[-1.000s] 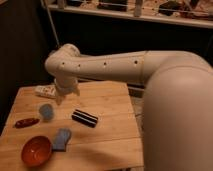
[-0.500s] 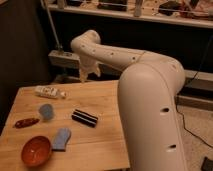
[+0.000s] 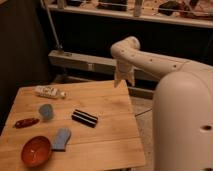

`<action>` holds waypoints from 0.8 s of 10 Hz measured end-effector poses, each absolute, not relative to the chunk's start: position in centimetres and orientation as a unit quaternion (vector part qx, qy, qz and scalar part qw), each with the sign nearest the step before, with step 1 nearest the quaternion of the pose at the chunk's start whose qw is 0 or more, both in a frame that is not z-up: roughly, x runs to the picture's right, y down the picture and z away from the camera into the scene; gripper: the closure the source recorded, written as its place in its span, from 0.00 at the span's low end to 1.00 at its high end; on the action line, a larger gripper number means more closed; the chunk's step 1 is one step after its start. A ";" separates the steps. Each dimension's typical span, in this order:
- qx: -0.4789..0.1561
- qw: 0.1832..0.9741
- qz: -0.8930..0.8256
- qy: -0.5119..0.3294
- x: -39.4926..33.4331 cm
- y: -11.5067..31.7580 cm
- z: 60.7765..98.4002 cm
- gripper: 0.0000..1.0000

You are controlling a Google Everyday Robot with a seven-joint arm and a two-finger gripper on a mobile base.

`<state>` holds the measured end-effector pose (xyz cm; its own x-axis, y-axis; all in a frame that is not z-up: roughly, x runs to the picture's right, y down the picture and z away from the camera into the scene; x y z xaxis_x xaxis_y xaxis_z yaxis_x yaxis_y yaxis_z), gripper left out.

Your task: Move the arm in a circular motion

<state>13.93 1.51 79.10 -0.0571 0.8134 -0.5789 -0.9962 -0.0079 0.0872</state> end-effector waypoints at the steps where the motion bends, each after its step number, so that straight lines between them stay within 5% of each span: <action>1: -0.203 0.670 0.672 0.243 12.1 4.3 76.4 0.35; 5: -0.275 0.774 0.547 0.161 -1.9 8.8 68.8 0.35; 8: -0.320 0.837 0.438 0.076 -13.2 7.8 67.3 0.35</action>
